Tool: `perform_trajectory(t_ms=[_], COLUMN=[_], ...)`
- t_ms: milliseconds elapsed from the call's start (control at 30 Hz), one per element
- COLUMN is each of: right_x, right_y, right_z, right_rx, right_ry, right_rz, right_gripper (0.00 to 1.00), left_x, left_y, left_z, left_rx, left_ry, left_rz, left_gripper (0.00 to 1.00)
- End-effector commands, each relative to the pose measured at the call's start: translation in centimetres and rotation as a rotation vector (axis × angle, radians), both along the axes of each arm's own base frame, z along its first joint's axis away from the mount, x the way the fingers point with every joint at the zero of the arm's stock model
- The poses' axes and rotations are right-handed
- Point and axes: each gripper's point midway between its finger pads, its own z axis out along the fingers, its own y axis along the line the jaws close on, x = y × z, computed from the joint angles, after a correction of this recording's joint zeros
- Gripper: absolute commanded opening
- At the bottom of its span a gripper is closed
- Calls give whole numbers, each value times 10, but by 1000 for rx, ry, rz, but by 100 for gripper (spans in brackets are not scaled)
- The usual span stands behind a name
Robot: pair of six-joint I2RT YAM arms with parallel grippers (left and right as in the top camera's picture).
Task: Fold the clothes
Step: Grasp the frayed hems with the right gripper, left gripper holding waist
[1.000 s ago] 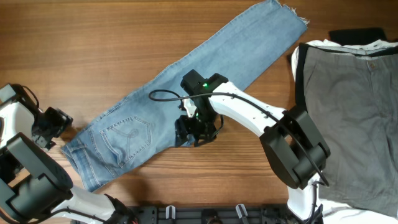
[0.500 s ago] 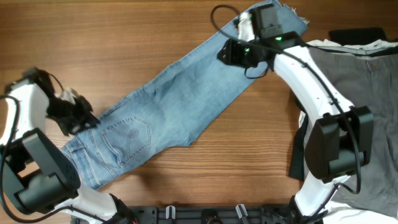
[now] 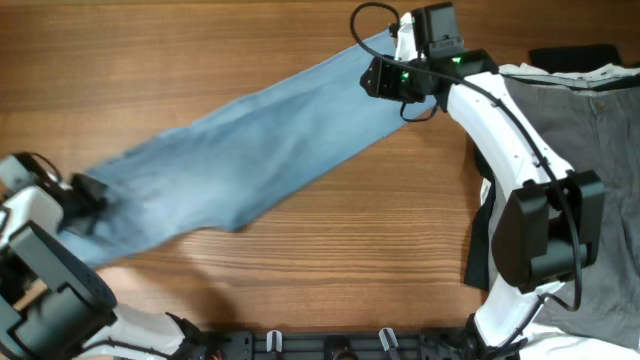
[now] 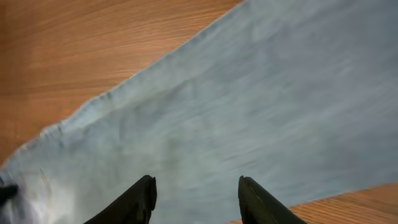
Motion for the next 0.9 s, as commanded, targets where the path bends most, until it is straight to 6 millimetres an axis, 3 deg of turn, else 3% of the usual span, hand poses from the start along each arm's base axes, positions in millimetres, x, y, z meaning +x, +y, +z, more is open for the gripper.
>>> perform_trajectory(t_ms=[0,67,133,167,267,333,433,500,600,667,767,867], right_x=[8,18,29,38,49,53,62,73,77,77,74,61], right_y=[-5,-25,-45,-57,-79,-99,-120,-133,-137,-136,-135,-117], right_z=[4,2,4,4,-9,-18,-21,-19,-19,-25,-49,-86], right_rx=[-69,-166,-233,-253,-228,-232,-250,-260,-259,-260,-261,-178], right_ry=[-55,-90,-132,-159,-146,-139,-168,-212,-226,-212,-158,-56], right_rz=[-24,-101,-152,-156,-157,-134,-123,-135,-145,-141,-127,-60], right_gripper=[49,60,64,64,65,65,71,73,74,74,75,75], left_x=[12,23,22,10,-16,-38,-68,-91,-110,-105,-97,-75], left_y=[65,57,27,2,-30,-49,-58,-49,-5,28,60,68], left_z=[62,91,104,100,73,43,7,-18,-36,-33,-13,12], left_rx=[261,195,54,-41,-129,-188,-209,-163,-39,38,119,104], left_ry=[76,42,37,86,220,294,368,405,359,283,253,194], left_rz=[4,-28,-75,-98,-132,-102,-12,91,240,258,149,100], left_gripper=[10,19,27,27,26,22,20,13,4,4,8,22])
